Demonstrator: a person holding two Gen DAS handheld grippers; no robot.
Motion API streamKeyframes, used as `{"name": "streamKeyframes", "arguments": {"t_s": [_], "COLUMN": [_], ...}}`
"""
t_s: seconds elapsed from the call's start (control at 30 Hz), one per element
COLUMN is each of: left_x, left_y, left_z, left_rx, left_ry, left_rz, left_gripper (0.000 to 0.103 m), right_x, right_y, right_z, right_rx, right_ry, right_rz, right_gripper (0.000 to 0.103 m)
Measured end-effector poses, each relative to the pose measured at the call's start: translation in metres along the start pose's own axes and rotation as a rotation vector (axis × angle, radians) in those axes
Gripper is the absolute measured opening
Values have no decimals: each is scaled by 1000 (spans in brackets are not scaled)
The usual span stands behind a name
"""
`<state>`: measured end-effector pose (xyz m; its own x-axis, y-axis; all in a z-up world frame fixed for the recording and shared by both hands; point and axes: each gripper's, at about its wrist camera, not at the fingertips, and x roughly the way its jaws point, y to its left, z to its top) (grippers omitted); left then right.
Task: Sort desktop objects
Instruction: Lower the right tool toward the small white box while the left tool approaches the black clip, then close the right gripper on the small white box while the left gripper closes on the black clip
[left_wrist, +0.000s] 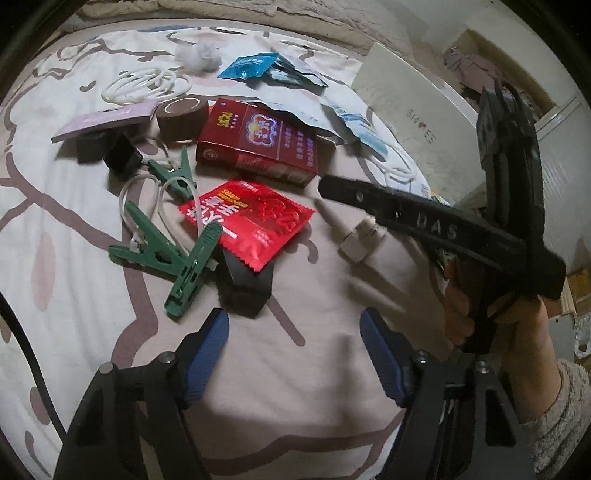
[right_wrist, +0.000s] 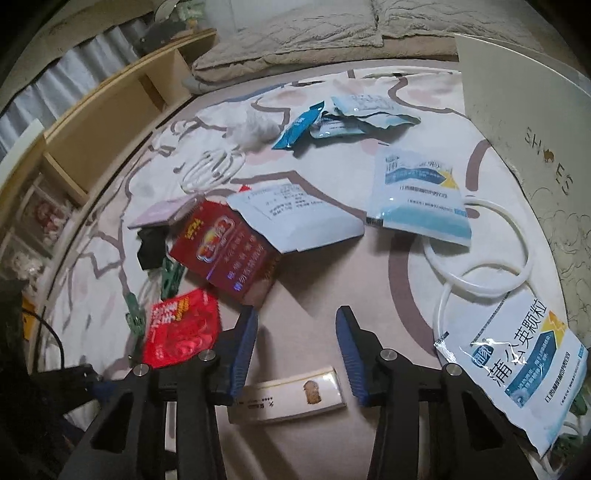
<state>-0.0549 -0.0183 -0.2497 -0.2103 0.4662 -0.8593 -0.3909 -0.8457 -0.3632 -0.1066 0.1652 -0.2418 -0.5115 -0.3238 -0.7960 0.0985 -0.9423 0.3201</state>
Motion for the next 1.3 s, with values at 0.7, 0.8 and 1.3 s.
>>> {"name": "streamKeyframes", "arguments": {"t_s": [0.7,0.8,1.3], "left_x": [4,3,-4], "left_y": [6,11,16], "left_z": [15,15,8], "left_rx": [21,0,-31], "left_ry": [-109,-112,-120], "left_rz": [136,141,120], "left_gripper": [53,42,32], "right_x": [-24,-27,-56], "right_y": [14,13,-6], "right_z": [-48,-53,-65], "right_rx": [-148,-138,46], "right_ry": [45,44,-45], "right_rz": [-70,-67,30], "right_gripper": [45,45,45]}}
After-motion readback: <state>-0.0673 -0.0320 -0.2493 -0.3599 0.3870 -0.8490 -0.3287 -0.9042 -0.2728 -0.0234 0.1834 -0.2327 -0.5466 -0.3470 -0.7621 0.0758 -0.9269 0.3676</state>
